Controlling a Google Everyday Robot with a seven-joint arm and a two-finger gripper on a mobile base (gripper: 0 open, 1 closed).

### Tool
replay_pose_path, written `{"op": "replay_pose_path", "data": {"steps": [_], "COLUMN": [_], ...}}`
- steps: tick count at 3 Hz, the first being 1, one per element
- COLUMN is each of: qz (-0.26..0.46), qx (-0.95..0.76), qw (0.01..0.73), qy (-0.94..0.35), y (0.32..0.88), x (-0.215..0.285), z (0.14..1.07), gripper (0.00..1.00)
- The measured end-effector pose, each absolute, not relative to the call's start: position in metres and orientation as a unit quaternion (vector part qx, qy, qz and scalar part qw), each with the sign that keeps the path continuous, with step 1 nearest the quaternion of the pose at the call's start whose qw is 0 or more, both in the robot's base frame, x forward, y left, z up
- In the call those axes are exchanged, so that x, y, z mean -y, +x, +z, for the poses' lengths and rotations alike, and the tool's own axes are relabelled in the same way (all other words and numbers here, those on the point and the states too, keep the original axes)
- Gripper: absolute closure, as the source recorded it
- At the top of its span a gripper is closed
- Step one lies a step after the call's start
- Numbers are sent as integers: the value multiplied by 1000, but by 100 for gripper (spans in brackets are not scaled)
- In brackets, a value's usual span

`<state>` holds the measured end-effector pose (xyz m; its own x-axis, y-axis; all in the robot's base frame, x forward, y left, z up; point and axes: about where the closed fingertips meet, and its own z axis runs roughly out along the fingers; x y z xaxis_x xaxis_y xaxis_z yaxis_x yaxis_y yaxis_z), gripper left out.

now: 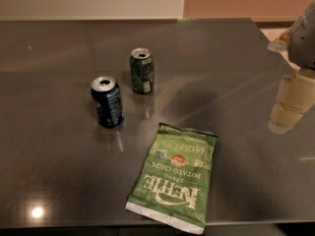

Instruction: Pick green jalapeno chip bag

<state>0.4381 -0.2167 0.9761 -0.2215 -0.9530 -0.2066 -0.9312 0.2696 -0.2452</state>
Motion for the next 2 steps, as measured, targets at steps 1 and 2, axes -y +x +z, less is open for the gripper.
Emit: {"op": "replay_pose_path", "data": {"steps": [1, 2], "qz": [-34, -19], "qx": [-781, -735], "qw": [159, 146], "qy": [-603, -662], "y": [438, 433], "x": [217, 199], "z": [976, 963], "gripper": [0, 0]}}
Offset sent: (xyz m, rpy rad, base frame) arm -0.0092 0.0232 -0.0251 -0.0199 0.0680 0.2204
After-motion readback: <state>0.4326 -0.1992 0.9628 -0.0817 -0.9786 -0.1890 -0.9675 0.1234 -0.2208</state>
